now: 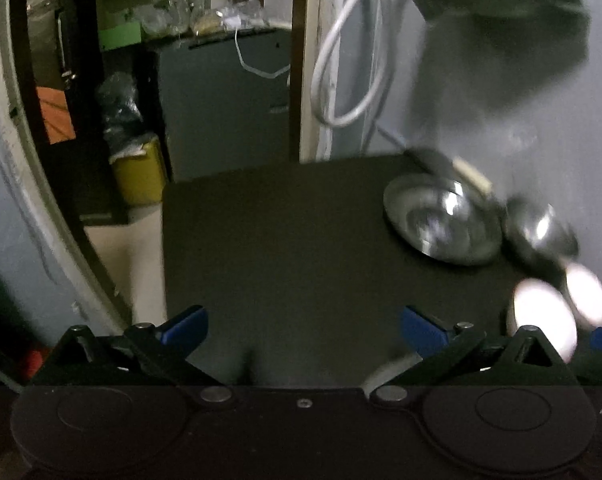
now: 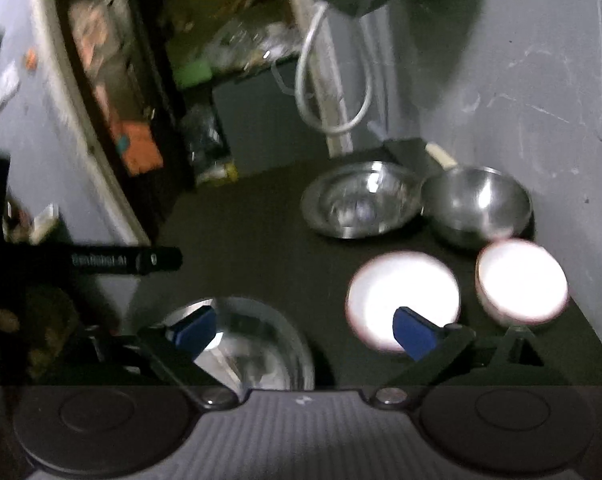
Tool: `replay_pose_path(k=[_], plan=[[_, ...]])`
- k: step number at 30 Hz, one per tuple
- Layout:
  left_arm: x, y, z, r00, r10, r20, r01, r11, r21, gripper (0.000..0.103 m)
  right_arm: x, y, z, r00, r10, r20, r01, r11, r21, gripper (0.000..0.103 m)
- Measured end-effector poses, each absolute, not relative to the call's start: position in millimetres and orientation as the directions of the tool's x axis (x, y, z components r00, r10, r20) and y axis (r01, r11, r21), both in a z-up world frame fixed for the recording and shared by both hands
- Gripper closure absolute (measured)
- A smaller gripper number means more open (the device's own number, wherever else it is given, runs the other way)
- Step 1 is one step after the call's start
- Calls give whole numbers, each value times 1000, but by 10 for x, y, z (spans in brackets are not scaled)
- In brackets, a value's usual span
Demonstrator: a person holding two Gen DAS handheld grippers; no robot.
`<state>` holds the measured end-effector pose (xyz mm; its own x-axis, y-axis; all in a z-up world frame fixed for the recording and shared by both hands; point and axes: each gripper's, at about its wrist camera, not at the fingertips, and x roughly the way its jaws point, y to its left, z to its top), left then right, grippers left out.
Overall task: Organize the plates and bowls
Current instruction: 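Reach the left gripper to the blue-labeled steel plate and grasp its rim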
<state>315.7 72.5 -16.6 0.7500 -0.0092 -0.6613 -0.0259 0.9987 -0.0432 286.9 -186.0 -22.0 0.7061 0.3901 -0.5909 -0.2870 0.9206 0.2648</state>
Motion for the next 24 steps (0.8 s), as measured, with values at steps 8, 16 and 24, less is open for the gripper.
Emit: replay_pose_path(k=[8,16,24], plan=[[4270,586,-185,746,-163,-646,67,983,-171,1,3854,-2114,-332,723,397,-566,-115,877,467,6],[4869,381,-440,699,-240,-674,139,969,-202,1,4138,-1989,-693,712,357,-605,-43,882,470,13],[5089,337,-636,631,-326,-704,183,944,-274,15,4345,-1919,-818,724,292,-624,32,890,455,37]])
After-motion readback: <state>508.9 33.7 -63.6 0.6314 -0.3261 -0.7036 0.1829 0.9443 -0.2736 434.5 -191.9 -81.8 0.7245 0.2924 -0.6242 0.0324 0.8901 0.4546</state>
